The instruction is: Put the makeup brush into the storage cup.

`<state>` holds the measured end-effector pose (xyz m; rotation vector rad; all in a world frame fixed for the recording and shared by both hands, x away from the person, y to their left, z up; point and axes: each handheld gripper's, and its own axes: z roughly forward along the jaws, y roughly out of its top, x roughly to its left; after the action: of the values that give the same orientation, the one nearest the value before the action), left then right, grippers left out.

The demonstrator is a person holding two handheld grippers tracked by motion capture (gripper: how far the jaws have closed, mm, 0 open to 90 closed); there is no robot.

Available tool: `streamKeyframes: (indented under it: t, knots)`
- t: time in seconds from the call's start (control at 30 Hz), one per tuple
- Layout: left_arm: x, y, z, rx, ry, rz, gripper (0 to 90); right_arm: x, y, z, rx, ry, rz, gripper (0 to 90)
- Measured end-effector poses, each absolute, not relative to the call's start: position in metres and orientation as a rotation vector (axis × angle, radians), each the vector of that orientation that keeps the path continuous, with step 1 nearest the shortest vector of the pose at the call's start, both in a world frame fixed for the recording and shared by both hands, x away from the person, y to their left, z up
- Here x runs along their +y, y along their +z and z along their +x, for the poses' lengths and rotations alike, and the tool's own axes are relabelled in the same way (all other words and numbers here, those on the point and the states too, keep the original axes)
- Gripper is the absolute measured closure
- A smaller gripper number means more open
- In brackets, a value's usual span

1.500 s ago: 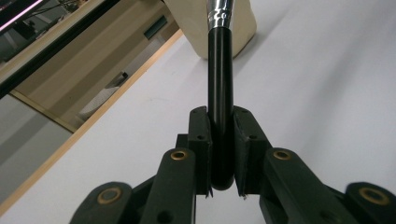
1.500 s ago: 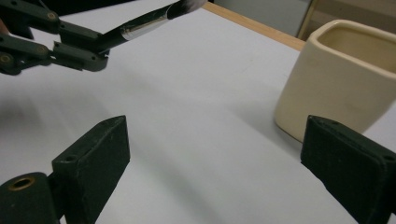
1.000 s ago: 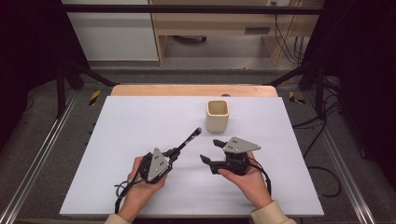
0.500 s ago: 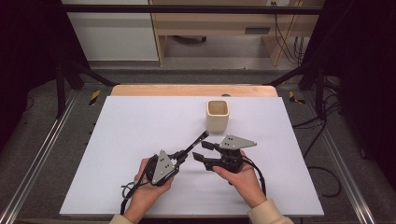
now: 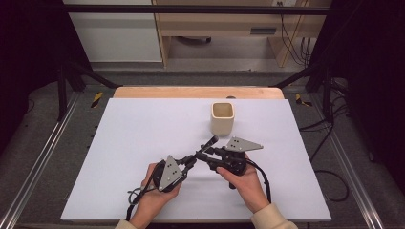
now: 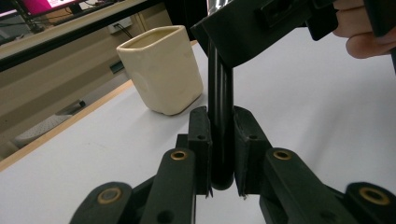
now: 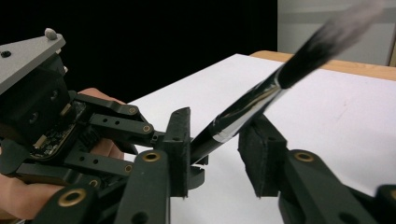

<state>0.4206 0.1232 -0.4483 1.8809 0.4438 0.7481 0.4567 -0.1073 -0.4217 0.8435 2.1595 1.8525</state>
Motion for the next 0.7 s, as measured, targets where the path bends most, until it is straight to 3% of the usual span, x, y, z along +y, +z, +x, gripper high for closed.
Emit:
streamKeyframes:
  t: [0.47,0.7]
  knots:
    - [0.12,-0.4509,0.4224,0.462,0.734,1.889,78.1,-0.103,-0.4208,0.4538,2.139,1.923,0.803,78.0]
    - [0.1232,-0.4528,0.4247,0.479,0.745,1.911,60.3,-0.1112,-0.42,0.457,2.115,1.784,0.81,78.0]
